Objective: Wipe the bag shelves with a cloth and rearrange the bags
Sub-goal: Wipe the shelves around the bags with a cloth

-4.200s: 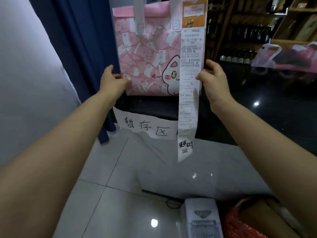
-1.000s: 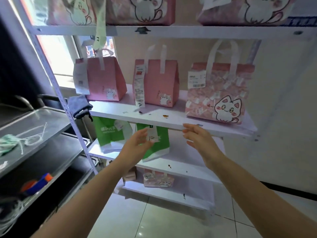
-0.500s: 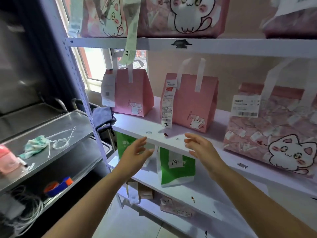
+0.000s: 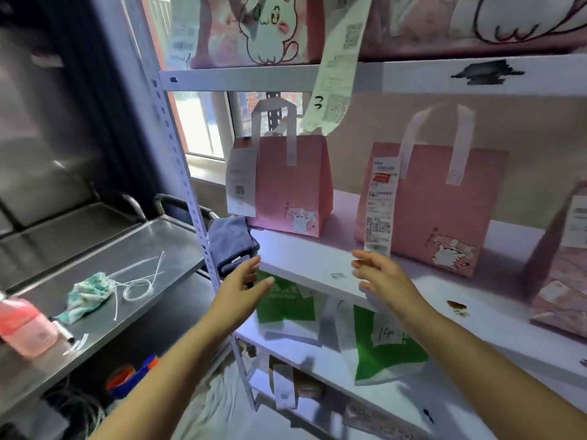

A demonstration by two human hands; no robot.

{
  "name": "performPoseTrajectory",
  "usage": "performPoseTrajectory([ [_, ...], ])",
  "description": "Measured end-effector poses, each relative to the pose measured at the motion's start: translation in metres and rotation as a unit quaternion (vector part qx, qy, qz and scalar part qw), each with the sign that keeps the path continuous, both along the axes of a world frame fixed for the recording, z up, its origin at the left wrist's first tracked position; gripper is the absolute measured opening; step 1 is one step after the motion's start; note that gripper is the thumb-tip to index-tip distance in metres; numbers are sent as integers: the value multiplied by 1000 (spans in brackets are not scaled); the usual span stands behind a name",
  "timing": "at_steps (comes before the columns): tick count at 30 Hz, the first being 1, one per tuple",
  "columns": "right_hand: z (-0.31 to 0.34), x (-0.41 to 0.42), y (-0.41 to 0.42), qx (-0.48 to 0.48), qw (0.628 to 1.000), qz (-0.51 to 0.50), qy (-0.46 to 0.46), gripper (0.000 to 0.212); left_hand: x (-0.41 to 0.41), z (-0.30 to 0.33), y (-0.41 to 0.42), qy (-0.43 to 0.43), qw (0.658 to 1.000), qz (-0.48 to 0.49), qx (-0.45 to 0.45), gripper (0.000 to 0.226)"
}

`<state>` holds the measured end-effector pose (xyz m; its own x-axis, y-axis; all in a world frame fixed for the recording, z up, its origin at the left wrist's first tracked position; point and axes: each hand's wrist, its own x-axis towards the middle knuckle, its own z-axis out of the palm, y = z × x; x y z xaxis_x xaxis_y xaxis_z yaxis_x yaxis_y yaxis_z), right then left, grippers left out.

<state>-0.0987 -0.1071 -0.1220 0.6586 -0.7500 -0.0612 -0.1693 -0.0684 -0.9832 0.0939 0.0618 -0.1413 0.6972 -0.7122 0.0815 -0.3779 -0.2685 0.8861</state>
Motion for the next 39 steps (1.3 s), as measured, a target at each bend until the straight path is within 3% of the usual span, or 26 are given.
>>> performPoseTrajectory([
  [14,-22,149,16,32,997,-63,-34,27,178,-14,-6,-87,993,30,68,54],
  [21,-24,208,33,-5,998,-64,-2,35,198,-36,-17,-19,997,32,61,52],
  [26,-24,255,44,-120,991,-22,58,41,197,-44,-24,37,999,33,15,47],
  [29,-26,281,49,-238,964,21,120,47,201,-46,-21,57,998,22,0,47],
  [33,-35,308,51,-347,910,101,204,60,210,-49,-13,161,986,14,-49,49],
  [36,-48,311,50,-354,898,107,239,71,212,-52,1,119,992,-12,-49,51],
  [39,-61,304,50,-443,834,133,301,85,212,-55,13,42,998,-50,-12,50],
])
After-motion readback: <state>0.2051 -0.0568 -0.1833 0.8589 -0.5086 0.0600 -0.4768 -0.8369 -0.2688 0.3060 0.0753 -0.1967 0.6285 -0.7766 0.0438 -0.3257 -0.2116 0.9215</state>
